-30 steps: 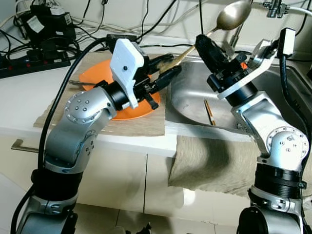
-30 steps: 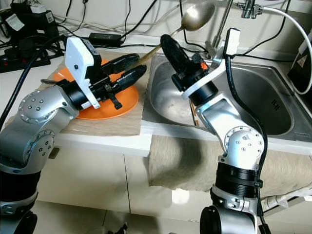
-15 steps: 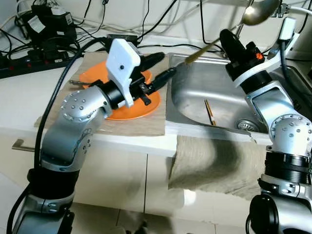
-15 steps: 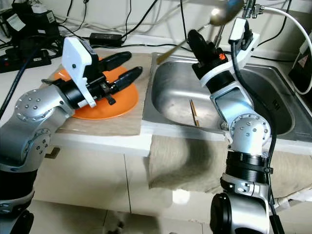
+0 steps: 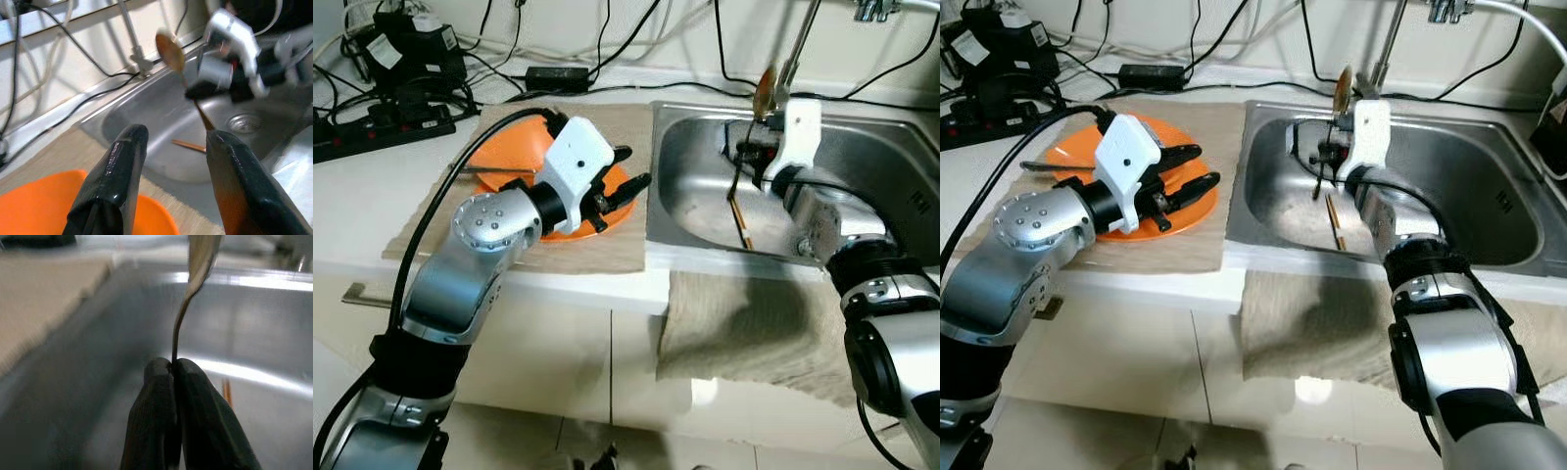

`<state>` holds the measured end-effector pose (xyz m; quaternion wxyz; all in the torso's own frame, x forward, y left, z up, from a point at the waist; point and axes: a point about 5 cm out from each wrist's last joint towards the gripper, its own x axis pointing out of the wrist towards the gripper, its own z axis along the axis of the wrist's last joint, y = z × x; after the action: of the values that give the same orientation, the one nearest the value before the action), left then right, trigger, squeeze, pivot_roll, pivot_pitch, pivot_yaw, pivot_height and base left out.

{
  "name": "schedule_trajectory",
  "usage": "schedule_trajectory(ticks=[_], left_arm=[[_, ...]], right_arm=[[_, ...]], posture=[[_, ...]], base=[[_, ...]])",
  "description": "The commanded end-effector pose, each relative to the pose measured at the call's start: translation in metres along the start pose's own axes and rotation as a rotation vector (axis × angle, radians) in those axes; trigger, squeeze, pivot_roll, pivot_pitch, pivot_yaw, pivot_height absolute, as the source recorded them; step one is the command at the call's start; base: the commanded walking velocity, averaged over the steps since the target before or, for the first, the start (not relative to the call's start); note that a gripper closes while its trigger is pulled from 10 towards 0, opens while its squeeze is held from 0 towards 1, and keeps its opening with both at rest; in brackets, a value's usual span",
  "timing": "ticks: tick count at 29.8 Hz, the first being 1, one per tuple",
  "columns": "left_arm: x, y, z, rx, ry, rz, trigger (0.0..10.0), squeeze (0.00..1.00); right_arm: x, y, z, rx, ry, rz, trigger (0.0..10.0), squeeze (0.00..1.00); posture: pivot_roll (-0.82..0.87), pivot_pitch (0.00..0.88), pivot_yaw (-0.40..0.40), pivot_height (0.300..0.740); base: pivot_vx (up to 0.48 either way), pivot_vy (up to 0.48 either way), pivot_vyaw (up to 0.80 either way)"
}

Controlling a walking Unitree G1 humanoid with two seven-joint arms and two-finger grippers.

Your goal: Kitchen organization

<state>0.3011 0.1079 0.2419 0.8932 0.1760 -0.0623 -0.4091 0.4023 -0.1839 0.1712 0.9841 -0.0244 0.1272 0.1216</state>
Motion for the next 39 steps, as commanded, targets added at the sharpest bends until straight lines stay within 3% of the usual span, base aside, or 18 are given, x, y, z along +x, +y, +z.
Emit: schedule_trajectory(ticks=[1,6,16,17,18,20,21,23,24,33,34,35,37,39], left_arm=[[-0.003,-0.006,0.005,-0.016,-0.021,-0.047,10.0,0.0],[-0.009,-0.021,0.007,-0.039,-0.012,-0.155,10.0,0.0],[-0.013,-0.025,0.005,-0.04,0.028,-0.172,10.0,0.0],[-0.013,-0.026,0.005,-0.042,0.029,-0.173,10.0,0.0],[-0.013,-0.026,0.005,-0.043,0.031,-0.174,10.0,0.0],[-0.014,-0.026,0.005,-0.043,0.037,-0.172,10.0,0.0],[-0.014,-0.026,0.005,-0.043,0.04,-0.171,10.0,0.0],[-0.014,-0.026,0.005,-0.042,0.044,-0.17,10.0,0.0],[-0.014,-0.026,0.004,-0.041,0.047,-0.167,10.0,0.0],[-0.016,-0.015,0.003,-0.039,0.058,-0.089,10.0,0.0],[-0.017,0.005,0.005,-0.036,0.061,0.051,10.0,0.0],[-0.017,0.005,0.005,-0.036,0.061,0.051,10.0,0.0],[-0.02,0.024,0.006,-0.028,0.073,0.184,10.0,0.0],[-0.023,0.033,0.007,-0.014,0.079,0.241,10.0,0.0]], right_arm=[[0.001,0.001,-0.004,-0.074,0.029,0.0,10.0,0.0],[0.0,-0.002,-0.029,-0.157,0.113,-0.053,10.0,0.0],[0.0,0.003,-0.043,-0.106,0.153,-0.038,10.0,0.0],[0.0,0.003,-0.043,-0.091,0.152,-0.034,10.0,0.36],[0.0,0.003,-0.042,-0.083,0.15,-0.035,10.0,0.62],[0.0,0.004,-0.041,-0.078,0.149,-0.033,10.0,0.66],[0.0,0.004,-0.041,-0.076,0.149,-0.03,10.0,0.88],[0.0,0.004,-0.041,-0.067,0.15,-0.022,10.0,0.88],[0.001,0.005,-0.041,-0.065,0.148,-0.013,10.0,0.98],[0.002,0.006,-0.035,-0.034,0.124,0.01,10.0,1.0],[0.003,0.004,-0.022,0.002,0.059,0.008,10.0,0.97],[0.003,0.004,-0.022,0.002,0.059,0.008,10.0,0.97],[0.003,0.003,-0.009,0.039,-0.012,0.006,10.0,0.94],[0.004,0.004,0.0,0.067,-0.055,0.013,10.0,0.92]], posture=[[-0.02,0.044,-0.004,0.74],[0.0,0.054,-0.011,0.74],[0.0,0.054,-0.02,0.74],[0.0,0.051,-0.021,0.74],[0.0,0.051,-0.021,0.74],[0.0,0.047,-0.023,0.74],[0.0,0.046,-0.024,0.74],[0.0,0.043,-0.025,0.74],[0.0,0.041,-0.026,0.74],[0.0,0.028,-0.036,0.74],[0.01,0.021,-0.046,0.74],[0.01,0.021,-0.046,0.74],[0.01,0.018,-0.05,0.74],[0.01,0.016,-0.052,0.74]], base=[[0.0,0.0,0.0],[0.0,0.0,0.0],[0.0,0.0,0.0],[0.0,0.0,0.0],[0.0,0.0,0.0],[0.0,0.0,0.0],[0.0,0.0,0.0],[0.0,0.0,0.0],[0.0,0.0,0.0],[0.0,0.0,0.0],[0.0,0.0,0.0],[0.0,0.0,0.0],[0.0,0.0,0.0],[0.0,0.0,0.0]])
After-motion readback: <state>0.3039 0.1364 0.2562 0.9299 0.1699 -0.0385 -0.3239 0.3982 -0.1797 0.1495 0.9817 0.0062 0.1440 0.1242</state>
